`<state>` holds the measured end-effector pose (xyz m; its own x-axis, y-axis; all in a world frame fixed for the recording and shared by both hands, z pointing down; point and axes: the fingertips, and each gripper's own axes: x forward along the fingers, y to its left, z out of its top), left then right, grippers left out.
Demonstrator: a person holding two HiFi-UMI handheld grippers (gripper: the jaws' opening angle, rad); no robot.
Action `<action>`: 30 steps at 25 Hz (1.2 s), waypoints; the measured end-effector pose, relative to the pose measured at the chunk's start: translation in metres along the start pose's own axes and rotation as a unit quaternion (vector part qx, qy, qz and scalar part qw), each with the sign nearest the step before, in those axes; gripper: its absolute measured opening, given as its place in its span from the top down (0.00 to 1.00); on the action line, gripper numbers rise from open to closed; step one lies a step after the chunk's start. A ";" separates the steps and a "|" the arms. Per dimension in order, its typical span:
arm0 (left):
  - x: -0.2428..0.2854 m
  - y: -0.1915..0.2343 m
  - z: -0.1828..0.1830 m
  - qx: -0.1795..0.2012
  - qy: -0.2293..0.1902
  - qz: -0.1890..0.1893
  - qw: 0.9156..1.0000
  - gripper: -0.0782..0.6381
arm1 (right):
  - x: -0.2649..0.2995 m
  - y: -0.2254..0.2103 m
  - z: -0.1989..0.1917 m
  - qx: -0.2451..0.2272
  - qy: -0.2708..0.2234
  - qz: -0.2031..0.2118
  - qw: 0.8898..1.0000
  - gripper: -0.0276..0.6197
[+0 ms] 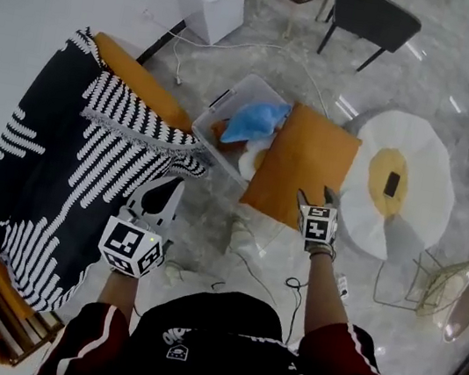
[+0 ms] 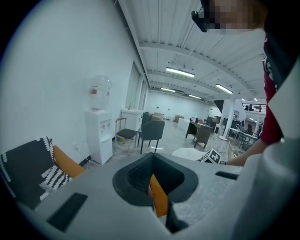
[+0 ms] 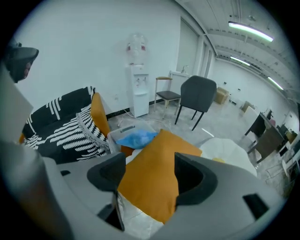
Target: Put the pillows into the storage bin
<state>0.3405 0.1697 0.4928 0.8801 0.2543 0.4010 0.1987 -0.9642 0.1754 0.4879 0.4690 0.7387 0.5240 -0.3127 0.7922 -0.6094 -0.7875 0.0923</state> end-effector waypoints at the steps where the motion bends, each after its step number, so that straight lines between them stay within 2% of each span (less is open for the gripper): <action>1: -0.011 0.005 0.003 0.000 -0.007 0.009 1.000 0.89 | -0.005 0.007 0.009 -0.008 -0.007 0.003 1.000 0.45; 5: -0.064 0.027 0.013 -0.005 -0.032 0.053 0.998 0.89 | -0.023 0.043 0.044 -0.036 -0.030 0.022 0.999 0.45; 10: -0.142 0.057 0.014 -0.012 -0.058 0.125 0.990 0.89 | -0.040 0.106 0.091 -0.075 -0.063 0.059 0.993 0.45; 16: -0.238 0.082 0.006 -0.025 -0.089 0.209 0.974 0.89 | -0.066 0.206 0.146 -0.134 -0.110 0.122 0.977 0.46; 20: -0.292 0.088 0.001 -0.038 -0.114 0.241 0.963 0.89 | -0.085 0.273 0.162 -0.164 -0.125 0.170 0.964 0.46; 25: -0.359 0.104 -0.013 -0.060 -0.139 0.302 0.941 0.89 | -0.110 0.362 0.173 -0.190 -0.135 0.246 0.941 0.47; 30: -0.425 0.118 -0.029 -0.082 -0.167 0.376 0.908 0.89 | -0.146 0.449 0.208 -0.239 -0.176 0.322 0.899 0.51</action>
<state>-0.0223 -0.0501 0.3695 0.8269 -0.5350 0.1735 -0.5558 -0.8244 0.1071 0.2618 0.0508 0.5388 0.0747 -0.8371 0.5420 -0.9959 -0.0902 -0.0020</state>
